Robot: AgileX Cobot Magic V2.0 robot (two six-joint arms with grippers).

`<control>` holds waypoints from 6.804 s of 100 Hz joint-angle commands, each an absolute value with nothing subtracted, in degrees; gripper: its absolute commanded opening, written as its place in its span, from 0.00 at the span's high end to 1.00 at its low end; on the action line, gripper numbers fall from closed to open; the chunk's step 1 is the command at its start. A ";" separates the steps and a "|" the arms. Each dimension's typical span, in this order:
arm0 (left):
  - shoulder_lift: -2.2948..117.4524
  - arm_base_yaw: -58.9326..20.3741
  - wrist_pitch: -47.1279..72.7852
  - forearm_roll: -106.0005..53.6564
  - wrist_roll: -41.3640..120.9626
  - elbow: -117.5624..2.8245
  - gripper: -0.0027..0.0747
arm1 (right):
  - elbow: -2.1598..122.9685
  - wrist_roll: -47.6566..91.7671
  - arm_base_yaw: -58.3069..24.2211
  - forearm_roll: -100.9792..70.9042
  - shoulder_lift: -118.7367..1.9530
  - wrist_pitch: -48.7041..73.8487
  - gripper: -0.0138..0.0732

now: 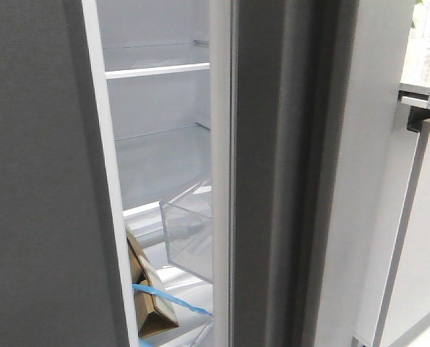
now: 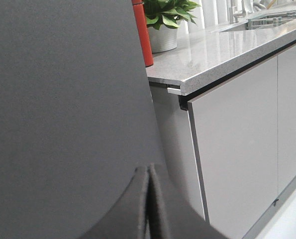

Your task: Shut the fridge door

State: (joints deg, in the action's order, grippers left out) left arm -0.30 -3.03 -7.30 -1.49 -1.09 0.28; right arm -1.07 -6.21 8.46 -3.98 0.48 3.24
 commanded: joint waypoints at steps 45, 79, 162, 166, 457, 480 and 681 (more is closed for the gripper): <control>-0.90 -2.75 -11.46 -1.72 -1.34 2.30 0.99 | -2.12 -6.07 8.84 -3.99 1.69 -1.68 0.89; -0.90 -2.75 -11.46 -1.72 -1.34 2.30 0.99 | -2.12 -6.07 8.84 -5.13 1.69 -6.09 0.89; -0.90 -2.75 -11.46 -1.72 -1.34 2.30 0.99 | 40.04 -2.55 7.97 -11.86 -13.01 30.54 0.89; -0.90 -2.75 -11.46 -1.72 -1.34 2.30 0.99 | 42.08 -1.86 7.07 -11.86 -14.70 31.16 0.89; -0.90 -2.75 -11.46 -1.72 -1.34 2.30 0.99 | 95.27 14.94 -28.42 -8.27 -87.71 18.33 0.89; -0.90 -2.75 -11.46 -1.72 -1.34 2.30 0.99 | 95.27 14.94 -26.87 -7.83 -82.38 23.41 0.89; -0.90 -2.75 -11.46 -1.72 -1.34 2.30 0.99 | 45.13 4.21 -20.21 -1.91 -18.00 31.70 0.89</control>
State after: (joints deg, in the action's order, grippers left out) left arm -0.30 -3.03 -7.30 -1.49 -1.09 0.28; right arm 45.88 4.28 -21.09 -5.72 -17.97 38.49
